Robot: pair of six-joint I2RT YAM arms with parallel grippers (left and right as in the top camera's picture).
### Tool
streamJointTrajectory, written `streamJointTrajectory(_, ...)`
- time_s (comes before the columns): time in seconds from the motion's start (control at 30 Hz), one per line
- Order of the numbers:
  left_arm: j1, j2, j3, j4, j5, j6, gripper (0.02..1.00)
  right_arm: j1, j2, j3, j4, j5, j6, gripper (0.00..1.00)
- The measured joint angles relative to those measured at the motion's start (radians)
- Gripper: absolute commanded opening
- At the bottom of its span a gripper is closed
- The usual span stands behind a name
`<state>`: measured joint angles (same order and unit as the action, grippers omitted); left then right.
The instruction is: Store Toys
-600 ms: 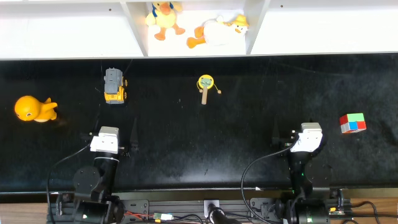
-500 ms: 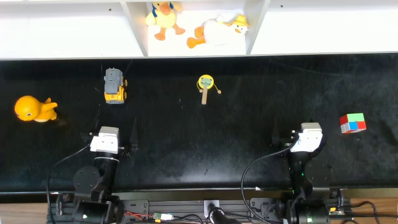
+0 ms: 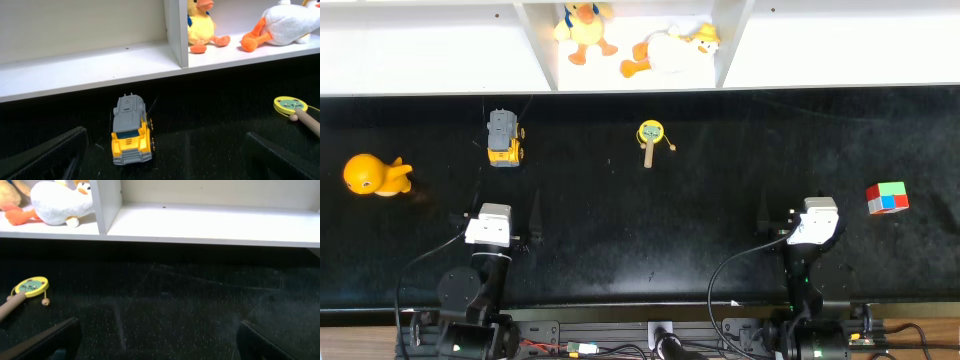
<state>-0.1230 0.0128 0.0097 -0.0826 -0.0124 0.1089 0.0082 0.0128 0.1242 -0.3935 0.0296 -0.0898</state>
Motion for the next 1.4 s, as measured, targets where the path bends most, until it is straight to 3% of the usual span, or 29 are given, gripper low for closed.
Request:
streamJointTrajectory(0.83, 0.0, 0.0, 0.0, -0.003, 0.0, 0.0, 0.998, 0.0, 0.0, 0.0, 0.0, 0.0, 0.0, 0.993)
streamJointTrajectory(1.1, 0.006, 0.103, 0.159, -0.237, -0.015, -0.088, 0.991, 0.0, 0.0, -0.001, 0.0, 0.0, 0.0, 0.996)
streamJointTrajectory(1.27, 0.074, 0.292, 0.364, -0.318, -0.006, -0.105, 0.993, 0.0, 0.0, -0.001, 0.0, 0.0, 0.0, 0.996)
streamJointTrajectory(1.4, 0.224, 0.481, 0.525, -0.327, 0.098, -0.04, 0.993, 0.0, 0.0, -0.002, 0.0, 0.0, 0.0, 0.993)
